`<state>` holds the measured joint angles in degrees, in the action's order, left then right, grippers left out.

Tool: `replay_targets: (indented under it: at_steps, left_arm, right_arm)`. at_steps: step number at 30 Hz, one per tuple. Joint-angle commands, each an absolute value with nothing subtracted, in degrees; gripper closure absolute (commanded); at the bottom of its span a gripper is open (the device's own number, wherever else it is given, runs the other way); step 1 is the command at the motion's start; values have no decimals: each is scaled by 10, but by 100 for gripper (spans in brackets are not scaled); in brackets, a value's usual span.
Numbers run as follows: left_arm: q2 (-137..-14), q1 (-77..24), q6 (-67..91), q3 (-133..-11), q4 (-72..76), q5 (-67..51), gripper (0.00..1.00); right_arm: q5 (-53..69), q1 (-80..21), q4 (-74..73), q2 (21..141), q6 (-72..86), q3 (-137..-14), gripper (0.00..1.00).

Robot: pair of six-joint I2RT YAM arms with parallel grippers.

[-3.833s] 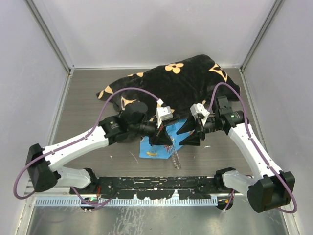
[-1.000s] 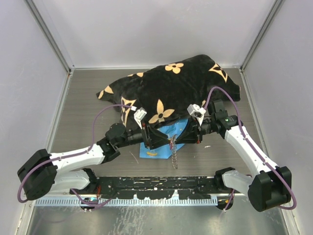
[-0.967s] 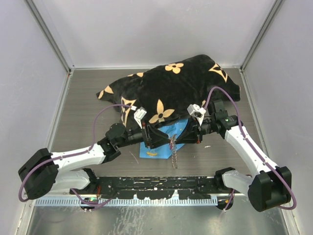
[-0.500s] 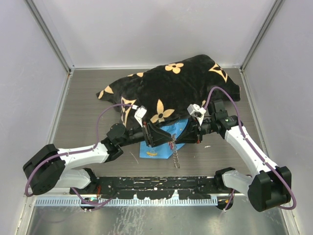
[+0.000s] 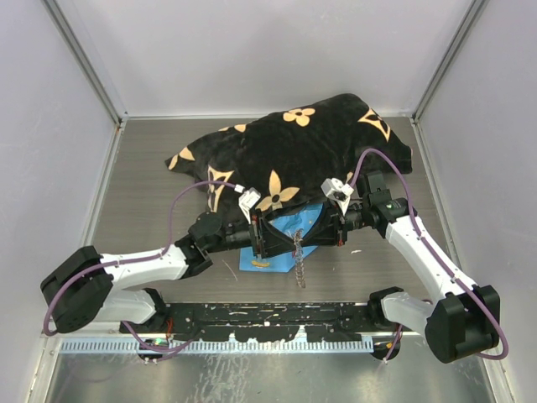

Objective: Remove the keys from the keyring
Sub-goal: Remove the key from the keyring.

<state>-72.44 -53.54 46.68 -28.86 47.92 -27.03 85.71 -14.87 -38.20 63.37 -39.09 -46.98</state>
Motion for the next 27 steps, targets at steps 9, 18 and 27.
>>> replay_targets:
  at_steps: [9,18,27]
  left_arm:
    - [-747,-541,449,-324,485,-295,75]
    - [-743,-541,450,-324,486,-298,88]
    - [-732,-541,449,-315,477,-298,100]
  right_arm:
    - [891,-146,-367,621,-387,-473,99]
    - [890,-146,-366,619,-386,-472,99]
    - [892,-146,-366,618,-385,-473,99]
